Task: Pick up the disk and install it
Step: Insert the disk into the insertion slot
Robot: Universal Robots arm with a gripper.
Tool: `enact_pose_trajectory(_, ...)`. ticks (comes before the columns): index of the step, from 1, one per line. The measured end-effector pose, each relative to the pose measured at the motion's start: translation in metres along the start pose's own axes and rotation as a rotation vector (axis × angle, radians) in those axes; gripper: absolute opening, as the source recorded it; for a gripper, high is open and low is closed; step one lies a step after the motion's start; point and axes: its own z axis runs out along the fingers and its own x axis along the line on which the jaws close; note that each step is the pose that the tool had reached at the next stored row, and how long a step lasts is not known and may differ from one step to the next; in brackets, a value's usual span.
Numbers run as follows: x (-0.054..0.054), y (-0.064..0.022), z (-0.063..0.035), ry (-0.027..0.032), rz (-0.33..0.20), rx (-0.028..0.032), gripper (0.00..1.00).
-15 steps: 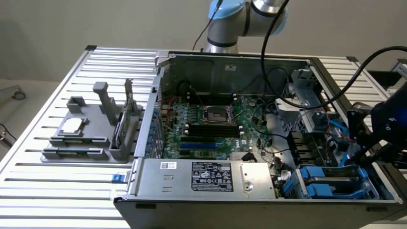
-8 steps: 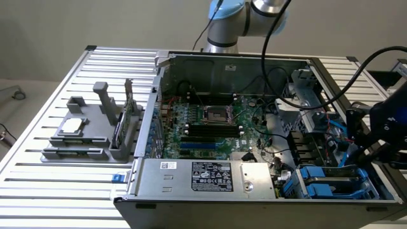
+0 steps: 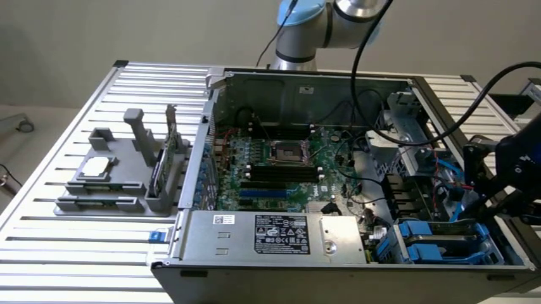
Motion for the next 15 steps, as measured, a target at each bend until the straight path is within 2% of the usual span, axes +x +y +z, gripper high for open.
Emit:
enact_pose_trajectory(3, -0.0003, -0.0003, 0.0, -0.0001, 0.0, 0.0004, 0.24)
enact_pose_trajectory(15, -0.0012, -0.001, 0.0001, -0.0048, 0.001, 0.0146, 0.24)
